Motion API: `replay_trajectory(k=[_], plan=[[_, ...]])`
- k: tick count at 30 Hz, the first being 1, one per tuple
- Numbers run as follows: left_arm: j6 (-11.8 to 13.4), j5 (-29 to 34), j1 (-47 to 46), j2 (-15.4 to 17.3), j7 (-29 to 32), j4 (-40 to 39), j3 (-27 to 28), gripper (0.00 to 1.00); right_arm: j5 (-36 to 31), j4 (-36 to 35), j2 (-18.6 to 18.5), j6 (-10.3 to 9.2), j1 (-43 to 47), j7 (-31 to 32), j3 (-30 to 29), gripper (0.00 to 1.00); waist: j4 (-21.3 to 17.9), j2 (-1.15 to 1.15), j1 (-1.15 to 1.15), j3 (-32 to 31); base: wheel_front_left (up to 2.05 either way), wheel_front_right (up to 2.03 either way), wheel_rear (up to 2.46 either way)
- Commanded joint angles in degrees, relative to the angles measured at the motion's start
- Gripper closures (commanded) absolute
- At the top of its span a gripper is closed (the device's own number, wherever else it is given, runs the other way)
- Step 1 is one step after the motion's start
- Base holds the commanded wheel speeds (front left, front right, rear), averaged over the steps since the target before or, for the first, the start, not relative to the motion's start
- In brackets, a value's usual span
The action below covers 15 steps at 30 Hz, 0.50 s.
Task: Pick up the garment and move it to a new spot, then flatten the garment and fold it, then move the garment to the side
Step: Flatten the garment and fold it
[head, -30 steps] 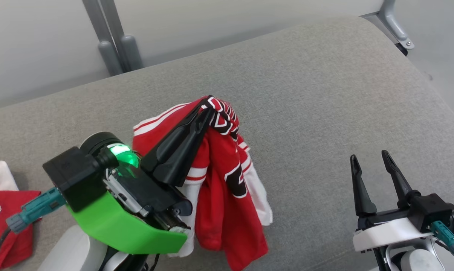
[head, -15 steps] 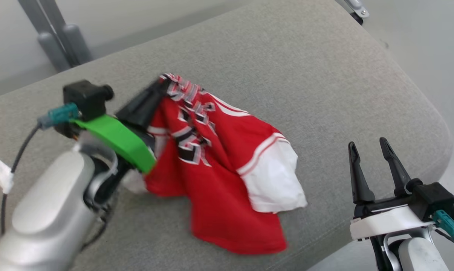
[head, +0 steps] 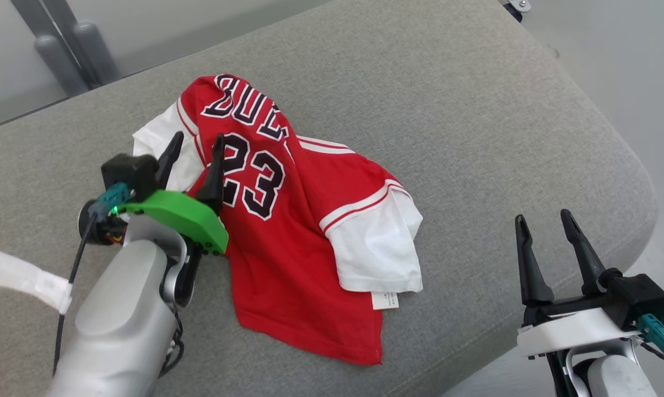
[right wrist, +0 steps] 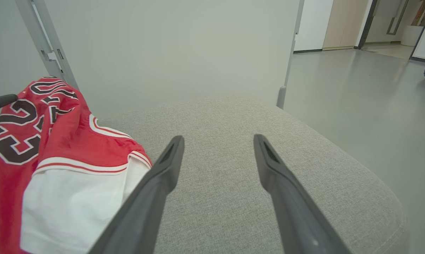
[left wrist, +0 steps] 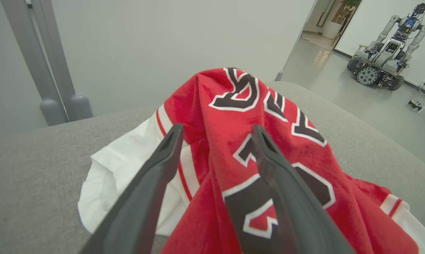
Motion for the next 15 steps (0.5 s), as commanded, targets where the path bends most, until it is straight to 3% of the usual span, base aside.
replay_trajectory(k=[1,4,6,11,15], plan=[[0.7,0.1,3.1,-0.3,-0.3,-2.0,2.0,0.0,-0.4,-0.3,-0.1,0.01,0.8,-0.2,-0.5,0.0,2.7,0.0,0.0,-1.6,0.0,0.0,0.0],[1.8,-0.7,11.7,-2.2,-0.2,-7.5,6.6,0.0,-1.5,-0.4,-0.1,0.01,1.4,-0.2,-0.9,0.0,5.2,0.0,0.0,-3.1,0.0,0.0,0.0],[1.2,-1.4,17.0,-3.8,-0.2,-10.6,7.7,0.0,-2.1,-0.4,-0.1,0.01,1.9,-0.2,-1.0,0.0,6.8,0.0,0.0,-4.0,0.0,0.0,0.0],[-1.7,-4.4,25.2,-6.1,4.1,-13.8,3.7,0.0,-3.6,-0.5,-0.1,0.01,1.9,-0.2,-0.8,0.0,10.9,0.0,0.0,-5.1,0.0,0.0,0.0],[-1.2,-2.8,26.3,-6.5,8.7,-13.2,-0.3,0.0,-4.1,-0.5,-0.1,0.01,0.3,-0.2,0.3,0.0,12.2,0.0,0.0,-4.6,0.0,0.0,0.0]])
